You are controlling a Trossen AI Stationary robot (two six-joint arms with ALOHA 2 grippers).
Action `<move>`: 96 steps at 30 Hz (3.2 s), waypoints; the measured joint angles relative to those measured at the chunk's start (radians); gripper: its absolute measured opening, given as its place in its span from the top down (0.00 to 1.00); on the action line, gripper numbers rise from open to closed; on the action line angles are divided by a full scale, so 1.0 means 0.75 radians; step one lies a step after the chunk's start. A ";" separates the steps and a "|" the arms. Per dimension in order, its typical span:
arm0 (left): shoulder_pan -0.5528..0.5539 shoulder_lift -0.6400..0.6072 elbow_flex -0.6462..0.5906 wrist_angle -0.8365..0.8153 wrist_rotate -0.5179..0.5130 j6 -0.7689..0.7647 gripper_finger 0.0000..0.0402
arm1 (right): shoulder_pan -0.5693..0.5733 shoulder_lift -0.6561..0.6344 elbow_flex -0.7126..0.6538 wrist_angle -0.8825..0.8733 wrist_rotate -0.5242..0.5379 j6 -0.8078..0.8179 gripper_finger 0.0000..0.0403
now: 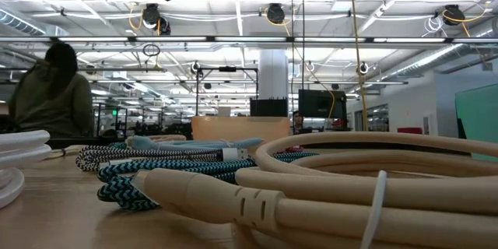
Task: Pick & Place USB Port
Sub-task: Put the pink patterned usb cable into the blue bin
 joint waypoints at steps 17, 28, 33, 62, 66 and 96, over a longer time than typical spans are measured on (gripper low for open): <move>0.000 0.000 0.000 0.037 -0.002 -0.028 0.74 | -0.534 -0.498 0.001 -0.118 0.166 -0.390 0.69; 0.000 0.000 0.000 0.085 -0.023 -0.093 0.74 | -1.091 -0.712 0.002 0.237 0.682 -0.932 0.70; 0.000 0.000 0.000 0.094 -0.027 -0.102 0.74 | -1.326 -0.598 0.003 0.181 0.763 -0.603 0.70; -0.056 0.000 0.000 0.172 -0.072 -0.083 0.74 | -1.559 0.251 0.555 0.089 0.105 -1.363 0.76; -0.061 0.000 0.000 0.142 -0.070 -0.084 0.74 | -1.527 0.273 0.652 -0.158 0.109 -1.662 0.76; -0.085 0.000 0.000 0.154 -0.095 -0.129 0.74 | -1.583 0.413 0.653 -0.375 0.003 -0.762 0.71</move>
